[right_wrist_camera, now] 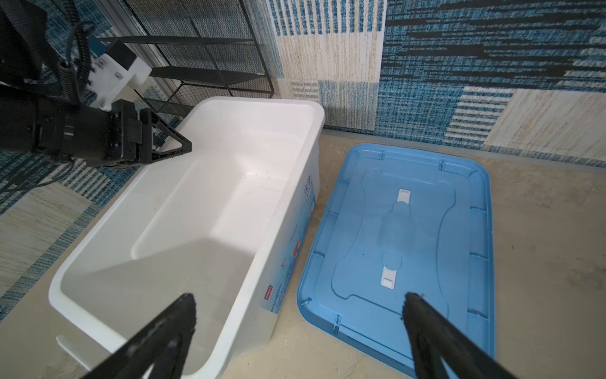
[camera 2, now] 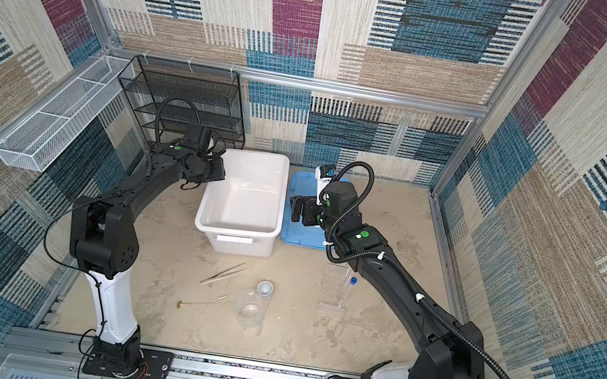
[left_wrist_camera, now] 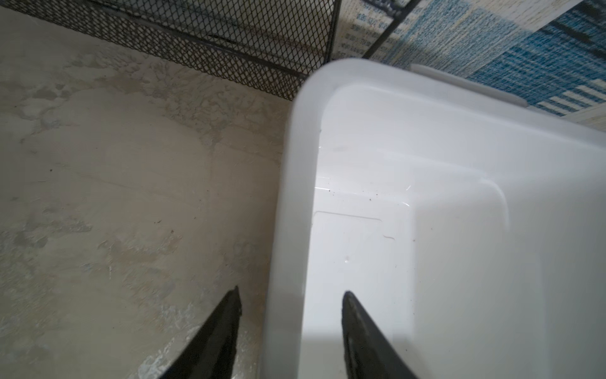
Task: Organize the chemistry lab equipment
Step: 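Grasp the white bin's rim with the left gripper while the right waits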
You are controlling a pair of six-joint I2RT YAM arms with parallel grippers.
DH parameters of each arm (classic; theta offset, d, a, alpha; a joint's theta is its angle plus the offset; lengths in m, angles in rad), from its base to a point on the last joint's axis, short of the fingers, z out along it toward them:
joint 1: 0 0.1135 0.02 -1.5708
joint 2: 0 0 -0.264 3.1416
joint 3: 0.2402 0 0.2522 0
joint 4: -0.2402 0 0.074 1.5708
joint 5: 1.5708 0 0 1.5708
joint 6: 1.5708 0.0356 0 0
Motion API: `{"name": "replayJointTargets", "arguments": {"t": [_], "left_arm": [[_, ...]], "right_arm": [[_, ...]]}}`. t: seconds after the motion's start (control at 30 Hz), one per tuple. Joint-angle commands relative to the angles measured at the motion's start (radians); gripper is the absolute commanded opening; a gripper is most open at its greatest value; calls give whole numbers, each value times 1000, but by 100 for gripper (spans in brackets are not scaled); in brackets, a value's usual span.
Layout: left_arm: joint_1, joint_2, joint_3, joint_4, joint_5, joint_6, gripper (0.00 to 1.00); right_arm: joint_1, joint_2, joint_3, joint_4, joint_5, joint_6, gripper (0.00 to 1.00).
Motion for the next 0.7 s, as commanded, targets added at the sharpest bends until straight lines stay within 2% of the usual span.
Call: {"name": "replayJointTargets", "arguments": {"t": [0.0,0.13,0.33,0.37,0.67], "left_arm": [[1,-1,12,-10,-29,1,42],[3,-21,-24,-16,-56,0,31],[18,-80,-98,3,-74,-50,26],[23,-89,-108,8,-74,-61,21],[56,-221,-238,54,-104,-120,20]], "right_arm": [[0,6,-14,39,9,11,99],[0,-5,-42,46,3,23,99],[0,-36,-68,46,1,38,100],[0,-41,-73,49,0,41,100],[0,-79,-121,63,-9,71,100]]}}
